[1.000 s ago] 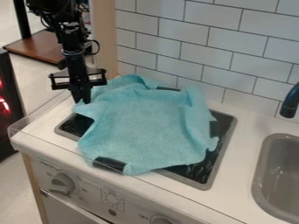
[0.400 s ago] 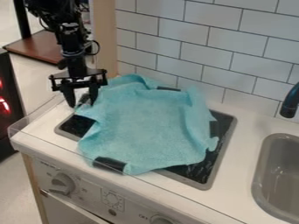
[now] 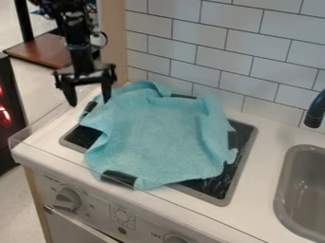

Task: Unfold the cloth from middle to left

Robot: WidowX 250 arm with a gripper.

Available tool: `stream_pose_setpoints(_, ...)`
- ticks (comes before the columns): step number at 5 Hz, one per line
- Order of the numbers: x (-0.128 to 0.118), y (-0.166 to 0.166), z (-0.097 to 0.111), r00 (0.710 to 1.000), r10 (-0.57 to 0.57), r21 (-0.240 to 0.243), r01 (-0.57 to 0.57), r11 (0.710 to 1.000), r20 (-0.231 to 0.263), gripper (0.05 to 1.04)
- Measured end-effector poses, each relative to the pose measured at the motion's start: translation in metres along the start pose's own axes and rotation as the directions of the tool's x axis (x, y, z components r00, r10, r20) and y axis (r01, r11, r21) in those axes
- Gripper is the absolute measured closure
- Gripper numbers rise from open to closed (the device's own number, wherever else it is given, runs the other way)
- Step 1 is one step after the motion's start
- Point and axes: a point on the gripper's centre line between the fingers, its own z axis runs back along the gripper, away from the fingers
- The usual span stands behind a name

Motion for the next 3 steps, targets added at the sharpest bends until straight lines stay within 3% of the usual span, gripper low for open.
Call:
stream_pose_setpoints(1,0.007,-0.009,0.036,0.996,-0.012,-0.034,0.014,0.999,0.085,0.085)
stream_pose_setpoints(2,0.002,-0.018,0.061,0.989,-0.058,-0.048,0.064,0.997,0.133,0.085)
stream_pose_setpoints(3,-0.001,-0.023,0.066,0.985,-0.076,-0.060,0.086,0.994,0.152,0.085)
